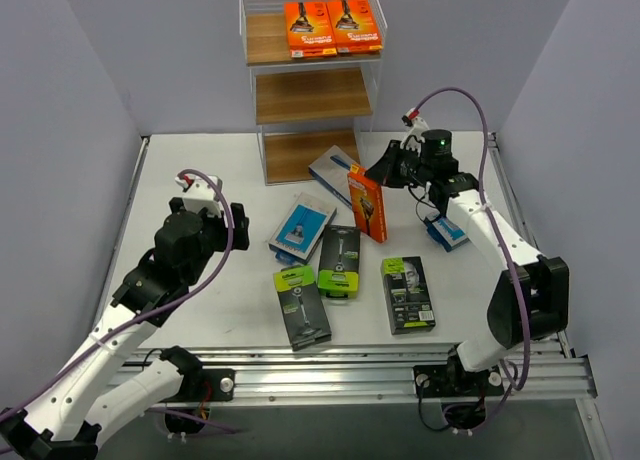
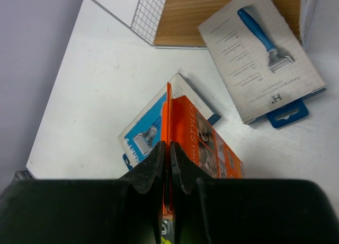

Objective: Place and organize the shaving razors onto the shelf
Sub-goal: Grab a shaving razor with the right arm, then pass the shaving razor from the right arm to the left

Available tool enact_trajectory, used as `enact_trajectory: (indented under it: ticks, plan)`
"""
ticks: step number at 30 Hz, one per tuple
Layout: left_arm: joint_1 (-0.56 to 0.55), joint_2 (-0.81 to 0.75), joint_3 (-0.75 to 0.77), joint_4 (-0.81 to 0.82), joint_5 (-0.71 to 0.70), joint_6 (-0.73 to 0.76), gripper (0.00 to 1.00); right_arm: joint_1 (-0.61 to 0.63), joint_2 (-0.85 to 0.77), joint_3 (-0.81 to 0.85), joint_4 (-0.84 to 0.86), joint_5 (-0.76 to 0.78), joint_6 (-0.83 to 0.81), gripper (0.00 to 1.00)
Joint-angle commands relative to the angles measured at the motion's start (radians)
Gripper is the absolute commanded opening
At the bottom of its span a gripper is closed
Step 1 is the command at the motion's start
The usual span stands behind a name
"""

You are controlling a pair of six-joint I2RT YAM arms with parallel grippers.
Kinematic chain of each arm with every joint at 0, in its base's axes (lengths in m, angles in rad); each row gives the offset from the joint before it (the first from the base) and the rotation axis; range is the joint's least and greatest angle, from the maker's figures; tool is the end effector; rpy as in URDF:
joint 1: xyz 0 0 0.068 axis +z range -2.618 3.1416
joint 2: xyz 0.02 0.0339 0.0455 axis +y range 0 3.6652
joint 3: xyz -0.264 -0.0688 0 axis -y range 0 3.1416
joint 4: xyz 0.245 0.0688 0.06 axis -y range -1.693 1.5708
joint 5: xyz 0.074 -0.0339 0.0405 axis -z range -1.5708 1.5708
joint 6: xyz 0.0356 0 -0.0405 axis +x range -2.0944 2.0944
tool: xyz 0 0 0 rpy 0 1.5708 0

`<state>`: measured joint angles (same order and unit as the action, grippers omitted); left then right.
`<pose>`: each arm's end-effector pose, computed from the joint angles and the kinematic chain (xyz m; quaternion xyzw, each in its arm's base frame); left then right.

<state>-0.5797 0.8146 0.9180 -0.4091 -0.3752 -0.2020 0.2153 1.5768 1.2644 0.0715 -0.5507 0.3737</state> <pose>0.1565 -0.0869 0.3583 0.0405 0.7990 -0.0822 0.5943 0.3619 0.0982 0.3344 -0.1073 0.7682 0.3771 0.5061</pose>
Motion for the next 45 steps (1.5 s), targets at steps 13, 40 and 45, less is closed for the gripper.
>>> enact_trajectory:
  ticks: [13,40,45]
  plan:
    - [0.003,-0.081,-0.037,0.223,0.454,0.042,0.94,0.237,-0.267,-0.048,0.186,-0.213,0.111,0.0]
    - [-0.002,-0.089,-0.087,0.392,1.199,0.039,0.7,0.317,-0.425,-0.272,1.162,-0.589,0.666,0.0]
    - [-0.009,-0.088,-0.077,0.42,1.292,0.036,0.28,0.317,-0.442,-0.278,1.092,-0.589,0.572,0.0]
